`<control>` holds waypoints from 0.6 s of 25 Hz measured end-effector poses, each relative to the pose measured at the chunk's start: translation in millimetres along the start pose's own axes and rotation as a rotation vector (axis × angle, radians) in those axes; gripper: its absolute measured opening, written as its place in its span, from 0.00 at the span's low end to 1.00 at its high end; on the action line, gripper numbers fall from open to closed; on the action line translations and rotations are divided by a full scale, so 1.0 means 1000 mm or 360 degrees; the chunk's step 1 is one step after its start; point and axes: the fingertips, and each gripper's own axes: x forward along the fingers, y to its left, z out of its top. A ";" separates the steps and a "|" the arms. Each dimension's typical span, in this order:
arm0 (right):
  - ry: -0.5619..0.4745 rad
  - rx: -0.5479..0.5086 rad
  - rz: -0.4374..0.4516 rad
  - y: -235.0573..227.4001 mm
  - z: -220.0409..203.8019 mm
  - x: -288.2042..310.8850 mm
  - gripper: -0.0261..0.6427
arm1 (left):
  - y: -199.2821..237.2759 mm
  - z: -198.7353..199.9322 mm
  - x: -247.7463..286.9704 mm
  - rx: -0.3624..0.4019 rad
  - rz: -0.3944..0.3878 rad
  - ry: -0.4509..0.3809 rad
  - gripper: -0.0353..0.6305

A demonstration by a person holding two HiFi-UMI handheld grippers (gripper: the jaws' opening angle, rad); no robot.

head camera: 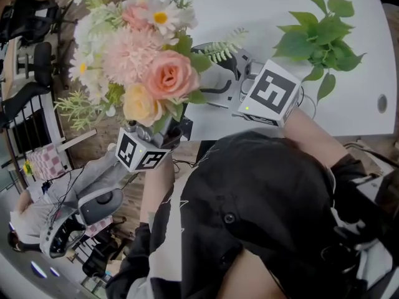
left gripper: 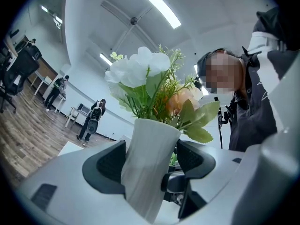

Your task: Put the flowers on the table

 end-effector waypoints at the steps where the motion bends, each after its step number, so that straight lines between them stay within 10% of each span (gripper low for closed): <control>1: -0.0001 -0.0001 0.0001 0.000 0.000 0.000 0.52 | 0.000 0.000 0.000 0.0002 -0.0001 0.0000 0.57; 15: 0.0023 -0.0010 0.0010 -0.005 0.001 0.000 0.52 | 0.003 -0.003 0.002 0.0002 0.0029 0.0015 0.58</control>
